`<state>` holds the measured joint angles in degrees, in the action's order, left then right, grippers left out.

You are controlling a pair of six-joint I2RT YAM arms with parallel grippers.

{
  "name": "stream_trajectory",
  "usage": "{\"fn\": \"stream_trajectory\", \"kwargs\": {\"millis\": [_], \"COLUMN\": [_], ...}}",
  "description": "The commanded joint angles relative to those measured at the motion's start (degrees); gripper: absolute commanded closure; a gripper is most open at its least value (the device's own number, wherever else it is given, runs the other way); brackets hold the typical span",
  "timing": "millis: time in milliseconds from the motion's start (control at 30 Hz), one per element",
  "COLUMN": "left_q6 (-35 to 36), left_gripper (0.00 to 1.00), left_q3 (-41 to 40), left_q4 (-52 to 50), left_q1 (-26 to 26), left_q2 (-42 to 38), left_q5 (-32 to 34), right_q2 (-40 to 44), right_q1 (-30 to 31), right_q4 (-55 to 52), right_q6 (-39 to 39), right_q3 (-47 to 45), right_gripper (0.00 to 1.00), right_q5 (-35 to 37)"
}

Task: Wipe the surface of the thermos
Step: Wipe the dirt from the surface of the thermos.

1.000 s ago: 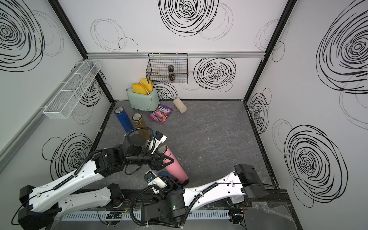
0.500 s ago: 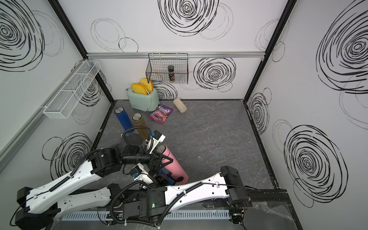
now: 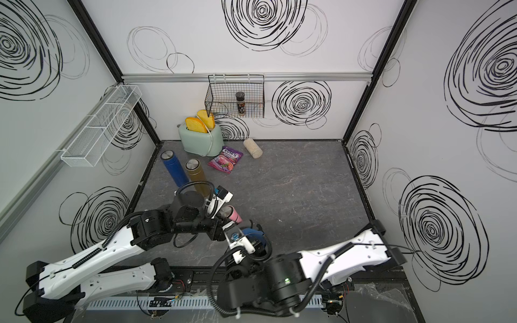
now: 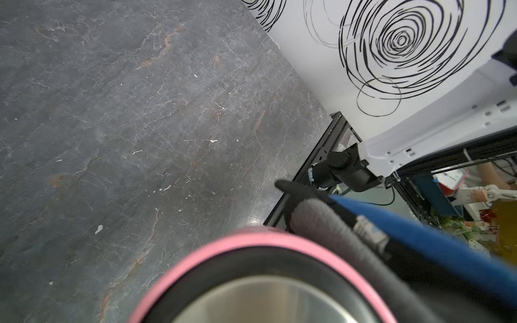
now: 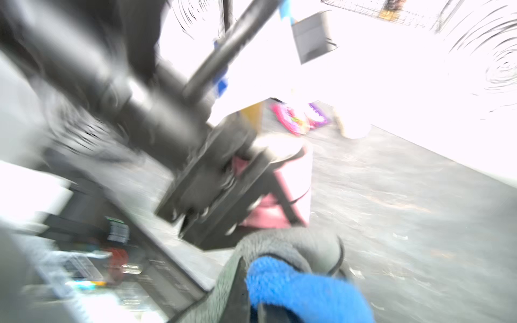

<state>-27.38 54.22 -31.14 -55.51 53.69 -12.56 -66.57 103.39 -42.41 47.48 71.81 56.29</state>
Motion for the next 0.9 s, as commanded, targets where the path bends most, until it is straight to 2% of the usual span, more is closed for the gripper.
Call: {"fn": "stream_trajectory", "kwargs": {"millis": [0, 67, 133, 233, 367, 500, 667, 767, 867], "left_q6": [2.67, 6.32, 9.32, 17.20, 33.20, 49.72, 63.06, 71.12, 81.05], "left_gripper": [1.00, 1.00, 1.00, 1.00, 1.00, 1.00, 1.00, 1.00, 1.00], "left_q3": [-1.04, -2.64, -5.17, -8.14, -10.28, -12.29, -15.78, -18.58, -21.50], "left_q4": [5.89, 9.66, 14.64, 21.80, 26.84, 28.35, 30.23, 37.30, 46.90], "left_q1": [-2.81, -6.26, -10.39, -17.63, -28.94, -38.80, -44.48, -47.02, -49.97], "left_q2": [-3.67, -6.70, -10.10, -13.67, -14.34, -12.39, -10.15, -10.18, -10.19], "left_q5": [5.89, 10.40, 16.01, 24.21, 38.10, 50.46, 61.71, 67.79, 74.39], "right_q2": [14.31, 21.74, 24.27, 23.40, 21.03, 19.76, 17.77, 15.28, 14.90], "right_q1": [-9.12, -15.82, -20.16, -25.06, -32.98, -34.66, -33.11, -31.24, -33.58], "right_q4": [28.11, 33.23, 30.72, 26.77, 27.85, 24.18, 23.34, 24.22, 23.46], "right_q6": [-11.72, -10.46, -7.91, -5.03, -4.65, -7.12, -8.46, -8.94, -8.02], "right_q3": [-14.40, -21.65, -24.24, -26.48, -28.09, -23.15, -15.64, -15.45, -19.36], "right_gripper": [1.00, 1.00, 1.00, 1.00, 1.00, 1.00, 1.00, 1.00, 1.00], "right_q5": [-20.90, -31.56, -36.35, -43.37, -58.19, -58.48, -61.53, -62.14, -61.76]}}
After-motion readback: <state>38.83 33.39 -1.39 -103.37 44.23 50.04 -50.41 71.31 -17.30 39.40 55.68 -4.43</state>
